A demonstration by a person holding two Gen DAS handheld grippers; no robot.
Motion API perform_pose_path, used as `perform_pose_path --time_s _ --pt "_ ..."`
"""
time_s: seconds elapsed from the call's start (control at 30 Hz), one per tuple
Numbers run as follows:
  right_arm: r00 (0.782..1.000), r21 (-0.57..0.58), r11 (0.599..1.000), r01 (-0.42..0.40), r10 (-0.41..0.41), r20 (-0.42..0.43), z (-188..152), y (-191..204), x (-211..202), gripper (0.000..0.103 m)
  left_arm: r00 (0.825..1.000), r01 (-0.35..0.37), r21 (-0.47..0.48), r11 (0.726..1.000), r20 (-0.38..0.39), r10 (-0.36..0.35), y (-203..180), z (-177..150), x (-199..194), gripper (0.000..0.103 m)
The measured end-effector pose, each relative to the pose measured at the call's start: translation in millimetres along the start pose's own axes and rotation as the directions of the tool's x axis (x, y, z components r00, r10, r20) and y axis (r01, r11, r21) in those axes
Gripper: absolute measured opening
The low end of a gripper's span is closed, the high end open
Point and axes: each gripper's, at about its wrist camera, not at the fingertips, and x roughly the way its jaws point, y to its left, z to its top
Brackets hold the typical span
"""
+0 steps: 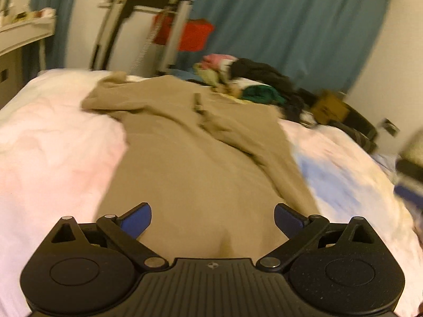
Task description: Fold clothes
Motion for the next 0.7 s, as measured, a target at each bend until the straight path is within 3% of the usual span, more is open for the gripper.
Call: perform_pose_path --time_s 0.13,0.23,0.53,0.7 --pt "0.999 0.070 0.996 0.049 -0.051 0.019 -30.9 -23.9 -39.5 0.083 0.999 0.030 0.077 0.997 -0.037 -0.028 -23.7 -16.0 -9.8 0.097" --pt "0.997 0.068 0.995 0.079 -0.080 0.017 -42.1 -30.1 -48.8 0.083 0.994 0.075 0.064 0.995 -0.083 -0.069 -36.2 -28.7 -7.2 0.096" --pt "0.999 0.085 0.995 0.047 -0.049 0.025 -42.3 -43.1 -57.2 0.083 0.994 0.093 0.142 0.985 -0.078 -0.083 -80.6 -60.8 -14.3 0.094" --pt "0.995 0.163 0.986 0.046 -0.060 0.081 -29.6 -71.5 -77.6 0.083 0.977 0.192 0.124 0.974 -0.123 -0.177 -100.1 -74.4 -13.7 0.080"
